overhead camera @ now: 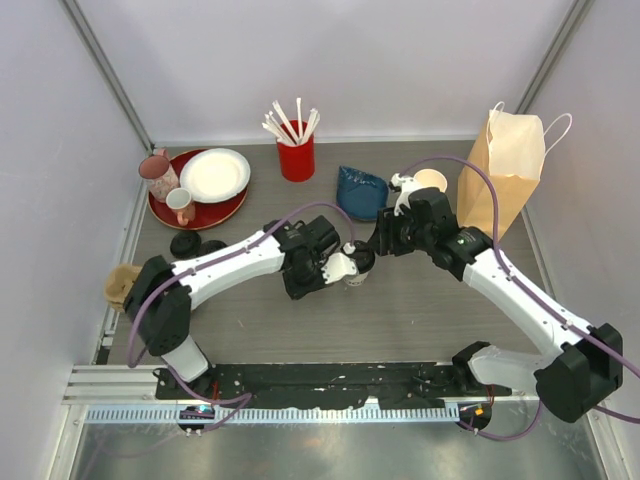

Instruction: Pack the takeout coffee

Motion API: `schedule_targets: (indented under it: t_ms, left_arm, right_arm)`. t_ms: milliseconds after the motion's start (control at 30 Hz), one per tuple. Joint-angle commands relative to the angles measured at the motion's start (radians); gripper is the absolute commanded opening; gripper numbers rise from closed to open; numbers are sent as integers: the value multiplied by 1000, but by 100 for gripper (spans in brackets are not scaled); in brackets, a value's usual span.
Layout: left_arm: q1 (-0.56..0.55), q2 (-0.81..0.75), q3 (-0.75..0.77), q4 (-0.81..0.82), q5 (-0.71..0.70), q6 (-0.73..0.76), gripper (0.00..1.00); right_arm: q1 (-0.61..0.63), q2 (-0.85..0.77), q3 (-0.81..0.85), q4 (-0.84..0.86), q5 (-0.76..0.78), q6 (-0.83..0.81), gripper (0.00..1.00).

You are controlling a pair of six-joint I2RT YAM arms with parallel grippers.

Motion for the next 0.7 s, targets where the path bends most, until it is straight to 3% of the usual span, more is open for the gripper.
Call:
schedule_targets:
  t_ms: [0,667]
  left_arm:
    - [-56,33,-28,169,-85,14,0]
    - [-54,187,-120,387,-300,41,0]
  right_arm:
    - [5,-54,-10,22,25,-18,50]
    - [3,-118,-28,0,60,-39,50]
